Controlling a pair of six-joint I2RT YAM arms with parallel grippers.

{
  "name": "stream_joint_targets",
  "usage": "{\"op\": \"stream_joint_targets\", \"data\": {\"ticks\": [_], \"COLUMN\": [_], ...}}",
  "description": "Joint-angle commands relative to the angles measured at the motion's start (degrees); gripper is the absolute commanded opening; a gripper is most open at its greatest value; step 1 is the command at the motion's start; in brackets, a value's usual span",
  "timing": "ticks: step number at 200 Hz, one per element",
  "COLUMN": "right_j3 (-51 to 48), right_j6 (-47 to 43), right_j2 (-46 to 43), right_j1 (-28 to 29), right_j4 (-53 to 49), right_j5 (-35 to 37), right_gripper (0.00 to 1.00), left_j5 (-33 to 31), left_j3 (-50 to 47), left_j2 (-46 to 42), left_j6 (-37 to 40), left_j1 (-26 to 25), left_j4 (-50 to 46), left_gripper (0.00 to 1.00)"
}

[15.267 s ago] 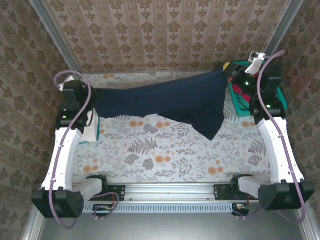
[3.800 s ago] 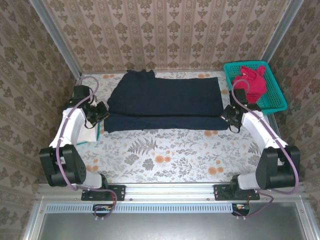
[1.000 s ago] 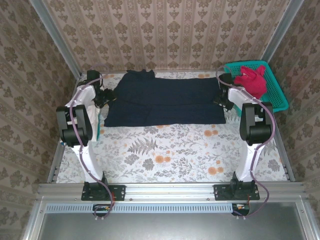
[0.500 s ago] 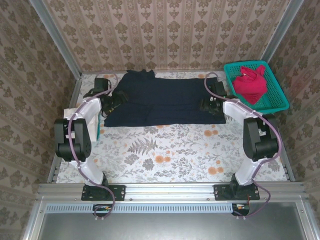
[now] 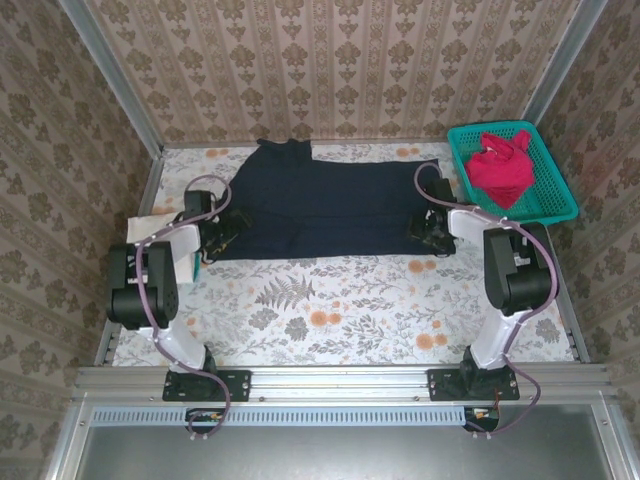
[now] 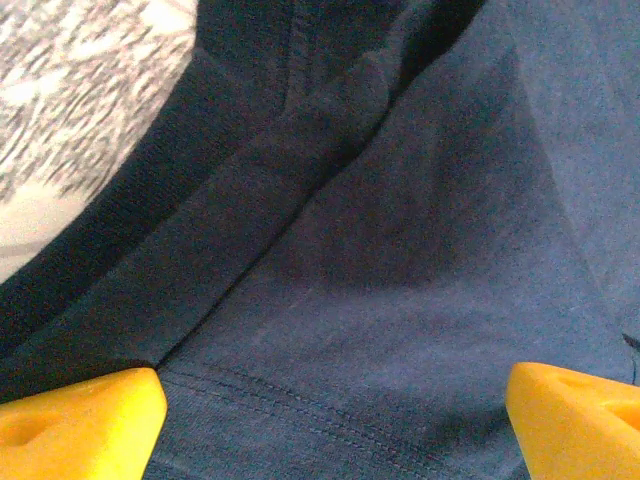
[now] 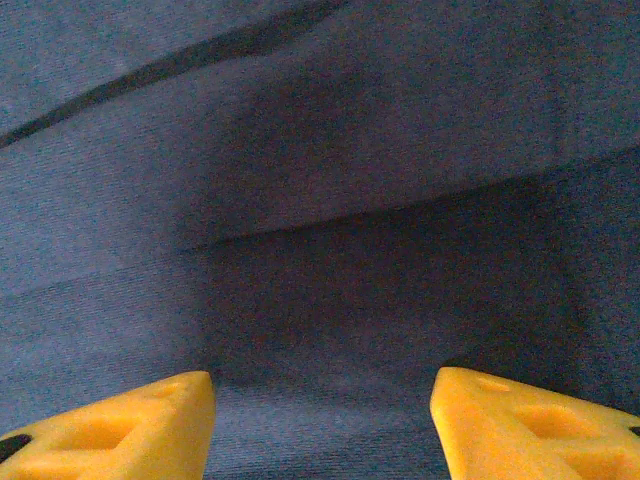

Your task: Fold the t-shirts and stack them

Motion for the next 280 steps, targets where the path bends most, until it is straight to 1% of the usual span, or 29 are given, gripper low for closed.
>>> {"op": "stream_joint_targets", "data": {"ticks": [1,18,34,79,101,108,129,145,164,169,188,193,201,211,225,231,238,246,257,280], "right_j3": [-5.57,-9.93,-14.1,-21.66,-23.75,-24.04,-23.23,-21.26,-18.64,-18.02,-16.32,-15.97,-15.47,-14.73,-13.43,-12.77,-11.85,-10.82,-9.4,-7.24], "right_j6": [1.72,3.44,5.49,6.21,6.3,6.03,4.44,3.46,2.15,1.74,0.47,0.15,-0.16,-0.33,-1.4,-1.9,-2.73,-3.63,-4.54,-5.76], "right_j2": [-3.77,-7.12,-10.01,-19.1,-22.36,-24.86,-27.81,-30.13,-32.27,-32.66,-34.05,-34.19,-34.32,-34.08,-33.12,-32.39,-31.45,-30.33,-28.8,-26.52], "right_j1": [-1.51,-1.74,-1.67,-1.21,-1.21,-1.21,-1.06,-0.25,1.57,2.19,3.65,3.76,3.88,3.97,4.06,4.06,4.06,4.12,4.23,4.79], "right_j4": [-6.05,-5.86,-5.27,-9.93,-13.47,-14.0,-14.04,-13.14,-11.91,-11.52,-10.6,-8.83,-7.47,-5.99,-3.56,-2.9,-2.25,-1.67,-0.75,0.28], "right_j5": [0.66,-0.01,-2.68,-0.68,0.23,0.48,0.52,0.0,-0.43,-0.41,-0.96,-1.57,-2.93,-3.96,-4.84,-4.91,-5.29,-5.88,-7.16,-8.51], "right_gripper": [0.62,0.62,0.62,0.63,0.63,0.64,0.67,0.69,0.71,0.71,0.72,0.72,0.72,0.72,0.72,0.72,0.72,0.73,0.73,0.73], "left_j5": [-1.82,-1.53,-0.93,-1.33,-1.55,-1.42,-2.25,-3.73,-5.4,-5.71,-7.92,-7.83,-6.84,-3.72,-3.42,-1.79,1.65,4.17,6.24,8.37], "left_j3": [-7.54,-10.86,-13.35,-19.6,-20.53,-20.43,-18.06,-13.94,-9.3,-7.79,-2.89,-1.81,-0.73,1.24,4.33,5.23,5.95,6.99,10.2,20.99], "left_j2": [-2.08,-5.25,-8.83,-21.97,-28.34,-29.93,-31.8,-31.12,-30.1,-29.89,-28.64,-28.28,-27.51,-25.76,-22.45,-20.88,-19.01,-16.85,-12.82,-2.65], "left_j6": [-0.58,-0.35,-0.62,-2.48,-3.37,-3.39,-2.46,-0.77,2.58,3.96,8.86,10.82,13.67,16.42,19.43,22.4,27.86,32.76,38.38,46.73], "left_j1": [2.39,2.77,2.59,1.33,-0.04,-0.22,-0.47,-0.8,-1.6,-1.78,-1.83,-1.8,-1.71,-0.48,0.14,0.12,0.03,-0.37,-0.67,-0.52], "left_j4": [-6.74,-8.47,-10.79,-19.73,-25.47,-26.65,-28.24,-28.64,-26.87,-26.41,-24.23,-22.79,-19.57,-15.96,-11.66,-8.97,-5.58,-3.19,-2.96,-9.19], "left_gripper": [0.91,0.91,0.91,0.91,0.92,0.92,0.94,0.95,0.98,1.0,1.0,1.0,1.0,1.0,1.0,1.0,1.0,1.0,0.99,0.98]}}
